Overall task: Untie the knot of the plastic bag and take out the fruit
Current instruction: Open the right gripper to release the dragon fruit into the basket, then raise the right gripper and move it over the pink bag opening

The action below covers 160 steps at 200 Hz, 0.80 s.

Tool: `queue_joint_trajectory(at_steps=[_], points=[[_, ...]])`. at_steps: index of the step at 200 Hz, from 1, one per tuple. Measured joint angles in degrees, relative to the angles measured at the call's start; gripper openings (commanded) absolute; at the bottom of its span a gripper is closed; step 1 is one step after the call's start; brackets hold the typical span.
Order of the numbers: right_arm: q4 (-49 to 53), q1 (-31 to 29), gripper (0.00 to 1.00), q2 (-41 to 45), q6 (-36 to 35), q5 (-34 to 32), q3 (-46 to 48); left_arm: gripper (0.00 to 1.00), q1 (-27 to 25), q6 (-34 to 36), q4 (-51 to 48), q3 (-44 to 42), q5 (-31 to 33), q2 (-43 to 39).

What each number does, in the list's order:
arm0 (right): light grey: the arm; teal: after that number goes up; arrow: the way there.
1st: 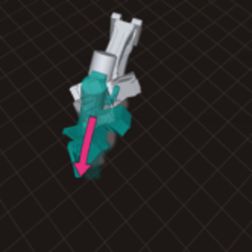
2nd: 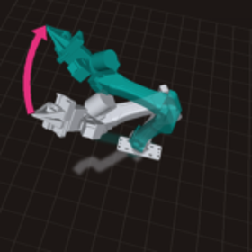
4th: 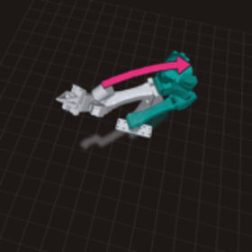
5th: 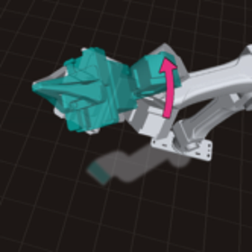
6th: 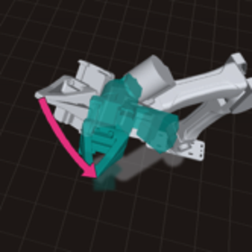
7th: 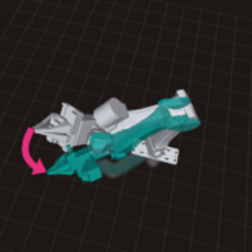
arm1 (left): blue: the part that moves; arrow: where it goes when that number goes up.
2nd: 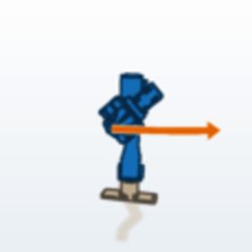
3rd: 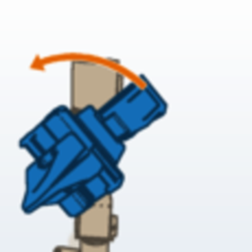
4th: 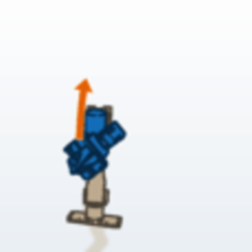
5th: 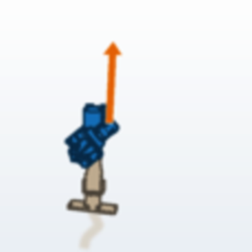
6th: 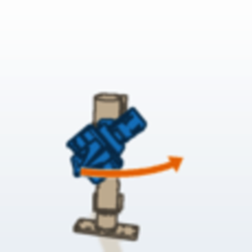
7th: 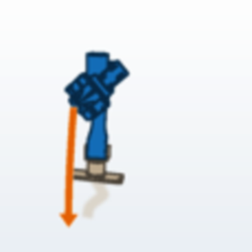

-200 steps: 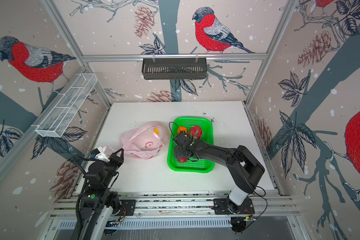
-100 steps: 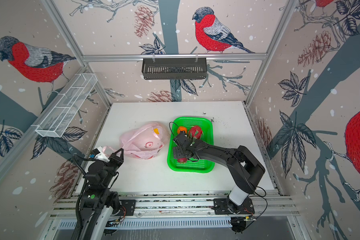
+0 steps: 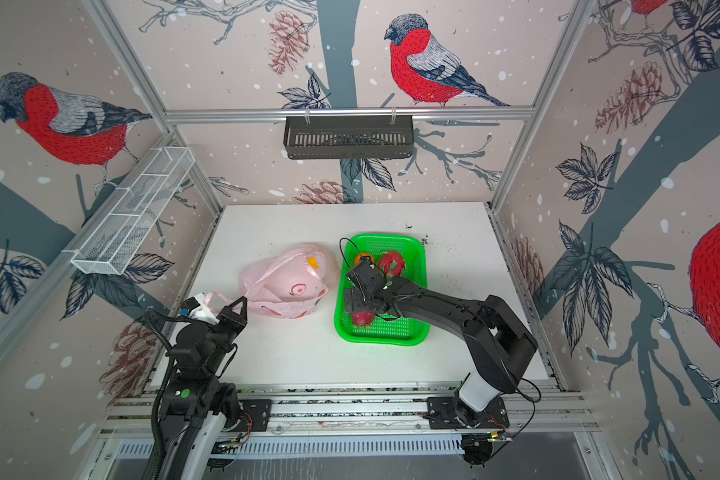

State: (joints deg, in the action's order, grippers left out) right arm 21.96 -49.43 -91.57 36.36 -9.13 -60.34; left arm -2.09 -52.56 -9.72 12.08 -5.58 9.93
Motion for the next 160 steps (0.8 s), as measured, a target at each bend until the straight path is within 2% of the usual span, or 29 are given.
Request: queue_joint_trajectory(at_steps=[79,109,160], points=[[6.16,-0.02,0.96,5.73,-2.54,-5.05,-8.39,0.0,0.0,0.11,-0.42,0.31,-0.26,0.7],[6.69,-0.48,0.96,7.32,-6.86,-7.98,-14.03,0.0,0.0,0.5,-0.59,0.31,-0.46,0.81],[2.89,-5.03,0.96,6.71,-17.75,-11.08,-23.37,0.0,0.0,2.32,-1.14,1.7,-0.48,1.38]])
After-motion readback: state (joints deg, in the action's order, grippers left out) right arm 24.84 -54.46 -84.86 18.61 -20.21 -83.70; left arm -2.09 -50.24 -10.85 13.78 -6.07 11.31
